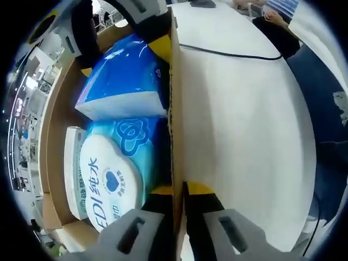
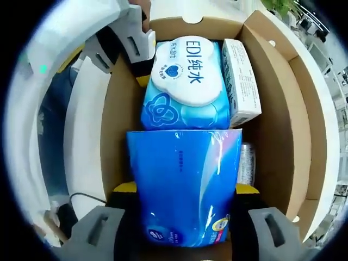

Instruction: Operate the shoe box by opening the lid, removing the specified soft item, and placing it in the target area until the item is outside and the box remains undamaged.

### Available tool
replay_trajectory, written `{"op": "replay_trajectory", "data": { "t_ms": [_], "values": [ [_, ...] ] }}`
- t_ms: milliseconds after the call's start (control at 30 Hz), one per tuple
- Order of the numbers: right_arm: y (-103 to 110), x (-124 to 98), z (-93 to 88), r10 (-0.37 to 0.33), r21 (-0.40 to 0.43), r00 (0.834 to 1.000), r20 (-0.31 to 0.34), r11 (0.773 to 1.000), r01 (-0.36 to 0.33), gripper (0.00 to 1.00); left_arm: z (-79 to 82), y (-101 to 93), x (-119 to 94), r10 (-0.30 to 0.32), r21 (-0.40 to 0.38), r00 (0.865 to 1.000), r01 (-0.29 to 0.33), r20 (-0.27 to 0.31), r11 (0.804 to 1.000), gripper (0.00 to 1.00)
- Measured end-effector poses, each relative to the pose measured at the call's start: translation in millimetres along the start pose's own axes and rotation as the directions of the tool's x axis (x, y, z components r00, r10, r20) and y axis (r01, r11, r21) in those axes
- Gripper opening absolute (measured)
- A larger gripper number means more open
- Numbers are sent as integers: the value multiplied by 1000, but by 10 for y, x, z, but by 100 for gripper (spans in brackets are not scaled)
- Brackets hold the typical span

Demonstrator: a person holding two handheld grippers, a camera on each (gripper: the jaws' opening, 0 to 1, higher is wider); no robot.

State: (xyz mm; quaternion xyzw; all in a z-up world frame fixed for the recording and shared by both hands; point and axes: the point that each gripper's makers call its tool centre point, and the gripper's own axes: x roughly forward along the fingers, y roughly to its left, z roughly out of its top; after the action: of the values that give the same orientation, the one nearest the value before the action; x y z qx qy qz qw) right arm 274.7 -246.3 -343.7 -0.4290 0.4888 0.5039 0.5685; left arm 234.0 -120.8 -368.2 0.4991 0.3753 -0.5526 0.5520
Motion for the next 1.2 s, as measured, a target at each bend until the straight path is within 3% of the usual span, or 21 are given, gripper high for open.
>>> {"op": "replay_trajectory", "data": {
  "t_ms": [500,667,1033,1200],
  "values": [
    [15,-156,38,-9,-27,999,45,1000,11,61,-3,-4,9,-8,8,1000,8,-9,1000,1],
    [-169,-343,225,-52,-9,993,108,999,53,61,-4,0,14,-9,0,1000,9,-9,1000,1],
    [-200,-506,252,-62,-62,993,99,996,68,61,2,-2,12,-3,-4,1000,3,-7,1000,1],
    [-171,-598,290,-64,-48,992,109,996,70,61,0,-2,15,-2,-3,1000,2,-7,1000,1]
  ]
}}
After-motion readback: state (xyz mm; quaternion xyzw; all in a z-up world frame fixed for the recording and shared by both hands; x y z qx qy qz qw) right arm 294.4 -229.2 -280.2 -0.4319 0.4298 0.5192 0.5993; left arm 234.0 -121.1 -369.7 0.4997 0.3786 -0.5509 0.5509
